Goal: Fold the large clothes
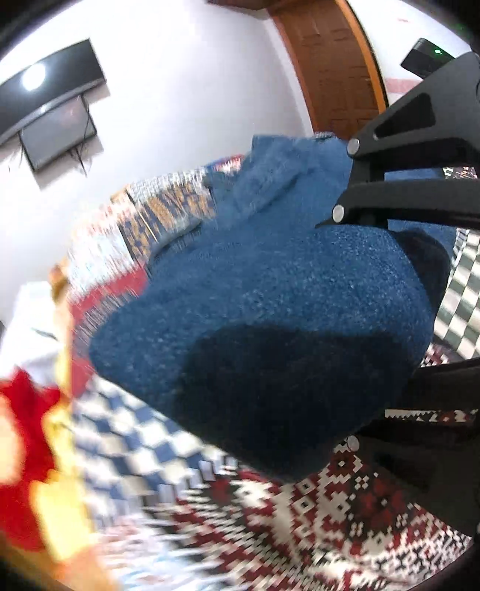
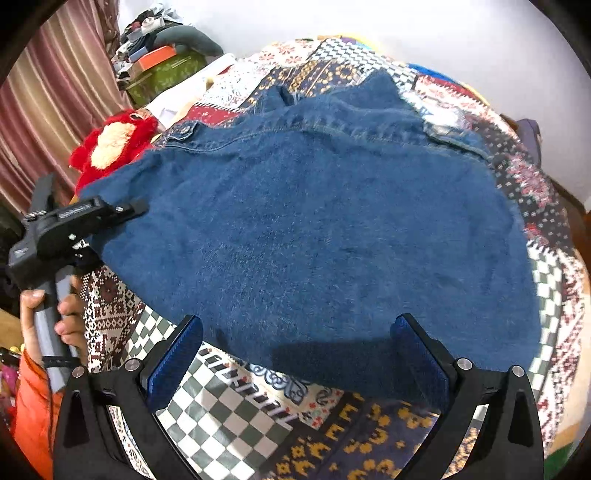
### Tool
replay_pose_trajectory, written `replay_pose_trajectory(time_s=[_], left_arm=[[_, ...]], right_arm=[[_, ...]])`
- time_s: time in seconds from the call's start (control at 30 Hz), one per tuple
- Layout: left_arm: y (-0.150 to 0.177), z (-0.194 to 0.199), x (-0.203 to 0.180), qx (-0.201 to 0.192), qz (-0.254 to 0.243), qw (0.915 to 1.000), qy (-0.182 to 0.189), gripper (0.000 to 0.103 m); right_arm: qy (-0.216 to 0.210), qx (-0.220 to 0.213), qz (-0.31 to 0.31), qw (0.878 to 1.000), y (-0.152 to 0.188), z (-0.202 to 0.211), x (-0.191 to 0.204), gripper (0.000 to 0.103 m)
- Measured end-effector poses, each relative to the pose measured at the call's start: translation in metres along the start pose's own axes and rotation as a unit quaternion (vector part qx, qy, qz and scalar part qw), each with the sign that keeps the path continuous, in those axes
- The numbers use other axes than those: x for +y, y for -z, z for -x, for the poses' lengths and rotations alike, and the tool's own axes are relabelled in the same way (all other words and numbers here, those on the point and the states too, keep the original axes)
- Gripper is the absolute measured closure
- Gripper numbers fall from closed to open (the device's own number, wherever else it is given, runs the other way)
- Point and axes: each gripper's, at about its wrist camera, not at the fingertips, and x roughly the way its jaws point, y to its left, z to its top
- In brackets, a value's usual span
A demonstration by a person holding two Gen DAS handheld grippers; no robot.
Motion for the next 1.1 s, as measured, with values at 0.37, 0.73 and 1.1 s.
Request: replay_pose_trajectory(time_s=[0.37, 0.73, 1.1], left_arm=[[0.008, 0.108, -0.079, -0.152, -0.16, 0.974, -0.05, 0.071], [0.026, 0.122, -0.092, -0.183, -0.269, 0.9366, -0.13, 0.071], [0.058, 0.087, -0.135, -0.168, -0.364, 0.9035, -0.151, 0.071]], right_arm=[[0.016, -0.055, 0.025, 0.998, -0.016, 0.05, 0.023, 0.0], [-0.026, 0.019, 0.099, 0.995, -0.031, -0.038, 0.106, 0.0], [-0.061, 0.068, 0.127, 0.988, -0.019, -0.055, 0.097, 0.0]])
